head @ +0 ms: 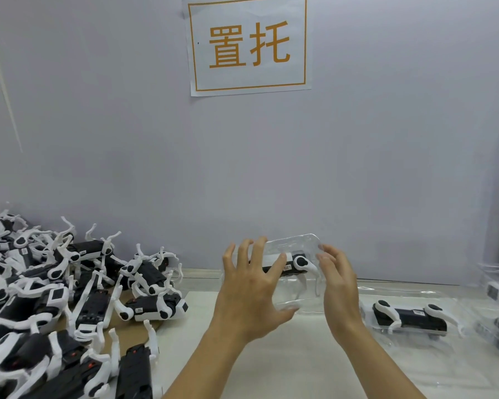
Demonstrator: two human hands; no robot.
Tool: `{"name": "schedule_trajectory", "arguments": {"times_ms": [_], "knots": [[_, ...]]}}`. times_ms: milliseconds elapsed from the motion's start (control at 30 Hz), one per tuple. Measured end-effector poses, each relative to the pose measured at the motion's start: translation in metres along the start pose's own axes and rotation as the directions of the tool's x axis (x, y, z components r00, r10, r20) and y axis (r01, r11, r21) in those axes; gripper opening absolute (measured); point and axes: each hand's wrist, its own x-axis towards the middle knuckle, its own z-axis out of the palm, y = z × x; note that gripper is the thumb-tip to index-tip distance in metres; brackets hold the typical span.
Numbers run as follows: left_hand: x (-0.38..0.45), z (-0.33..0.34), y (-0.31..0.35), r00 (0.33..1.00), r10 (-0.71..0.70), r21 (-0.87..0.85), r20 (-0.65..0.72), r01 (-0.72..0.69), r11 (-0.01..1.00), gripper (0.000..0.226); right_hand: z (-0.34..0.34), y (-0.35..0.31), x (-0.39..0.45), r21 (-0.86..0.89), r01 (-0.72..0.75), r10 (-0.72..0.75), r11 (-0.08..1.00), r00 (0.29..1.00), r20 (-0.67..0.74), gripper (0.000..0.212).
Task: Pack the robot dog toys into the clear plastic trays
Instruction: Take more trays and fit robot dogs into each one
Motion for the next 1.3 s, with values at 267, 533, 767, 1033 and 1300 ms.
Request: {"name": "schedule_trajectory", "arguments": {"times_ms": [267, 533, 767, 1033, 1300], "knots": [[-0.001, 0.011, -0.002, 0.994, -0.043, 0.018, -0.104, 0.045, 0.999, 0.082, 0.000, 0.001, 0.001, 0.053, 0.035, -0.030, 0.998, 0.996, -0.085, 0.025], [-0.001, 0.010, -0.014, 0.866, -0.500, -0.751, 0.017, 0.341, 0.565, 0.077, -0.003, 0.003, 0.003, 0.076, 0.005, 0.008, 0.997, 0.986, -0.166, 0.024], [0.005, -0.009, -0.023, 0.823, -0.477, -0.943, 0.310, 0.204, -0.262, 0.042, -0.001, -0.004, -0.002, 0.020, -0.109, 0.105, 0.994, 0.984, 0.147, 0.022], [-0.010, -0.006, -0.036, 0.805, -0.108, -0.574, 0.584, 0.315, -0.756, 0.079, 0.005, -0.007, -0.007, -0.032, -0.189, 0.177, 0.981, 0.827, 0.533, 0.058], [-0.010, 0.002, -0.040, 0.841, -0.084, -0.591, 0.535, 0.301, -0.748, 0.075, 0.006, -0.007, -0.009, -0.067, -0.186, 0.190, 0.980, 0.794, 0.577, 0.048]]}}
